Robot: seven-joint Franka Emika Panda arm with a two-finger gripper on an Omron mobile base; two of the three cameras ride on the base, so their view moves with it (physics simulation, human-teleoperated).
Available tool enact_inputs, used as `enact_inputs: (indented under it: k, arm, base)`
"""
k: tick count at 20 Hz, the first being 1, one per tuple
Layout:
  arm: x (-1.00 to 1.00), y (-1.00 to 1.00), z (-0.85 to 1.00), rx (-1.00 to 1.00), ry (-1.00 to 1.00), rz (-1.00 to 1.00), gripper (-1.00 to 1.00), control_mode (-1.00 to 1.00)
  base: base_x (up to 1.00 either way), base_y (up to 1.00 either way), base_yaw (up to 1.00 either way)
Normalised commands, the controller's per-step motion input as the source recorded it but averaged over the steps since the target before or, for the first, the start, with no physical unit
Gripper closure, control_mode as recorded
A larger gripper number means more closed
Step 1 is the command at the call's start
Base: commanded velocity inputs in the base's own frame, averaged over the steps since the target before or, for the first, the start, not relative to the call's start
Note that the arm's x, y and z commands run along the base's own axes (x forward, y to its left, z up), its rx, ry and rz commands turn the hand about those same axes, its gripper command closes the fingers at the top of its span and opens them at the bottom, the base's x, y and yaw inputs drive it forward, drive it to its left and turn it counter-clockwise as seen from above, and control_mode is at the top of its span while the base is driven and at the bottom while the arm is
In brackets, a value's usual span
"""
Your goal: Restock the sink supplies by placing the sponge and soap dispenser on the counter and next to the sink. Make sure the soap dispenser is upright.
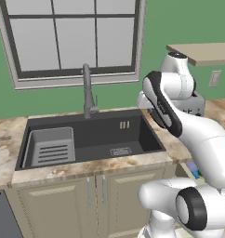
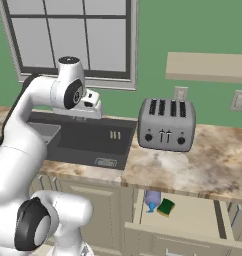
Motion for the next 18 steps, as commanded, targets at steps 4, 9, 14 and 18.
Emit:
enact_inputs:
  k: [4, 9, 14, 18]
  arm:
    - [-0.26, 0.03, -0.04, -0.02, 0.0, 0.0, -1.0, -1.0]
    - [-0.76, -0.28, -0.63, -0.02, 0.0, 0.01, -1.0, -1.0]
    - [-0.69, -1.0, -1.0, 0.0, 0.06, 0.0, -1.0, -1.0]
    - [-0.32, -1.0, -1.0, -0.15, 0.23, 0.0, -1.0, -1.0]
  base:
    - [0.0, 0.0, 0.0]
    - [0.0, 0.0, 0.0]
    - [0.0, 0.0, 0.0]
    - [0.0, 0.0, 0.0]
